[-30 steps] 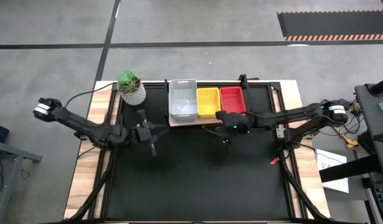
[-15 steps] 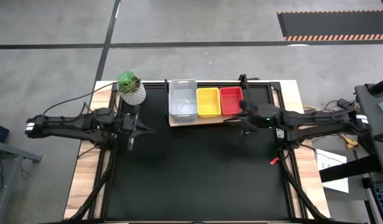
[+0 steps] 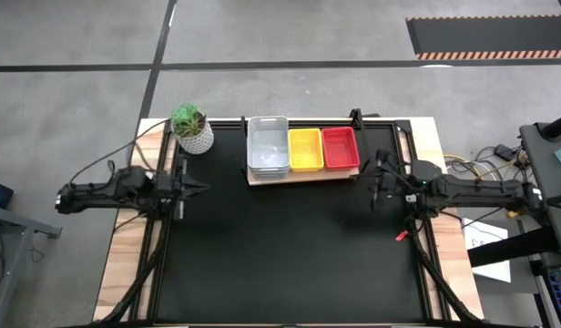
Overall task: Stack baskets on shelf by color
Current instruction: Return to Home Position
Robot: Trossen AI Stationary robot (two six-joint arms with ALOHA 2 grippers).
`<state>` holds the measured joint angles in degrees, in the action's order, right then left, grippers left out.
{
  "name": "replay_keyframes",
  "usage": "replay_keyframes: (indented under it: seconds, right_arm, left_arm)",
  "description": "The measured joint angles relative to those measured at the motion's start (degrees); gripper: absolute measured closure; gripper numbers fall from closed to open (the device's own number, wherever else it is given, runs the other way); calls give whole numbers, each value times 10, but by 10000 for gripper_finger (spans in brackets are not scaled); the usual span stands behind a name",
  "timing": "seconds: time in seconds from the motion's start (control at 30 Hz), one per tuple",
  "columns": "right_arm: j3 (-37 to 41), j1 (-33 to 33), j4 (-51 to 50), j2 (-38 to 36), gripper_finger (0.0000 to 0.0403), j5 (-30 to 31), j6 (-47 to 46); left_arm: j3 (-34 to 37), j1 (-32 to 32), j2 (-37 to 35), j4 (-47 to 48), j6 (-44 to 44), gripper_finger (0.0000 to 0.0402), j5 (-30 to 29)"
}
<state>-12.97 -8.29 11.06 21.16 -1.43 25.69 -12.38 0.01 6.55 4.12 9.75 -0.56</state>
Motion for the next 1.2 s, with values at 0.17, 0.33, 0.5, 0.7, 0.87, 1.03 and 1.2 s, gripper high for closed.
replay_keyframes:
  seconds: [0.17, 0.33, 0.5, 0.7, 0.87, 1.03, 1.2]
  right_arm:
    - [35, 0, -20, -92, 394, 0, -25]
    - [51, 0, -48, -169, 394, 1, -33]
    - [64, 0, -93, -211, 394, 1, -20]
    - [83, 0, -4, -200, 394, 0, 11]
    - [88, 0, -11, -194, 394, 0, -135]
    - [88, 0, -16, -184, 394, 0, -254]
    - [88, 0, -17, -180, 394, -1, -279]
  left_arm:
    - [44, 0, -57, -65, -5, 402, 0]
    - [72, 0, -39, -125, -5, 402, -2]
    - [103, 0, -29, -208, -17, 402, -5]
    - [111, 0, -28, -217, -19, 402, -7]
    - [112, 0, -27, -217, -19, 402, -7]
    - [113, 0, -26, -217, -19, 402, -9]
    - [117, 0, -25, -216, -19, 402, -9]
